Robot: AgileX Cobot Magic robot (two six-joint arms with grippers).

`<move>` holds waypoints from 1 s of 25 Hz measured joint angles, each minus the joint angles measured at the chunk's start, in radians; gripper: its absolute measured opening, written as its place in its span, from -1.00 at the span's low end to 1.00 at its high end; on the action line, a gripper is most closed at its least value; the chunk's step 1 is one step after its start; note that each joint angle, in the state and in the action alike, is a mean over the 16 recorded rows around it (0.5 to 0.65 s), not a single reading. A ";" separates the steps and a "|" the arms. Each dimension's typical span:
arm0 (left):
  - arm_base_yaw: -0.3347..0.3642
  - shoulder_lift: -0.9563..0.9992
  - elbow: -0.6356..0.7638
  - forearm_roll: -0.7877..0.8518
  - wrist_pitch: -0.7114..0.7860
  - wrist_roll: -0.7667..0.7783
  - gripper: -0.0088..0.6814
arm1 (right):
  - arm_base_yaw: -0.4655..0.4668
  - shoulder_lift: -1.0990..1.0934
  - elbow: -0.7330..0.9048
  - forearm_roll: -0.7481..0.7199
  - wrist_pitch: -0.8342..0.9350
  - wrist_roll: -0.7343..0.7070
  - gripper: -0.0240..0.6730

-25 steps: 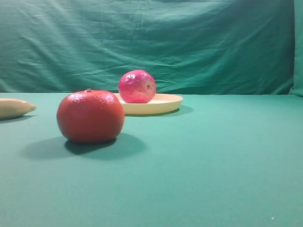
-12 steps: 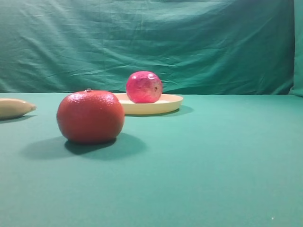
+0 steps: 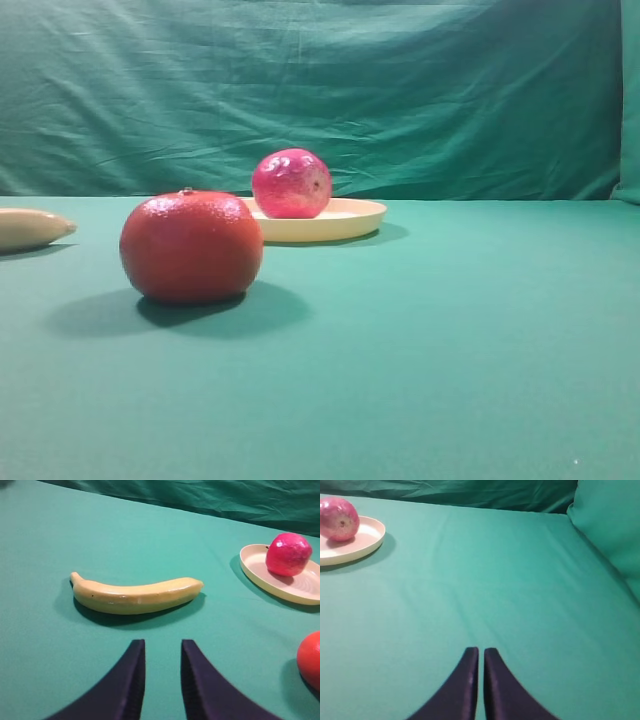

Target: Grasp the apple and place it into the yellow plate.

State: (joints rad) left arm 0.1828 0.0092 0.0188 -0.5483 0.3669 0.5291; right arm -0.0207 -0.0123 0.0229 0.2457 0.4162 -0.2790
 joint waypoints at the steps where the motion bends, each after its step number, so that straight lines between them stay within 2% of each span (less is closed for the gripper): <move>1: 0.000 0.000 0.000 -0.002 0.000 0.000 -0.52 | -0.001 0.000 0.000 0.005 0.000 -0.007 -0.93; 25: 0.002 0.000 0.000 -0.025 0.000 0.000 -0.52 | -0.002 0.000 0.000 0.022 0.002 -0.027 -0.93</move>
State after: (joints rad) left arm 0.1852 0.0092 0.0188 -0.5729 0.3669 0.5291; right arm -0.0226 -0.0123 0.0229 0.2679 0.4179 -0.3059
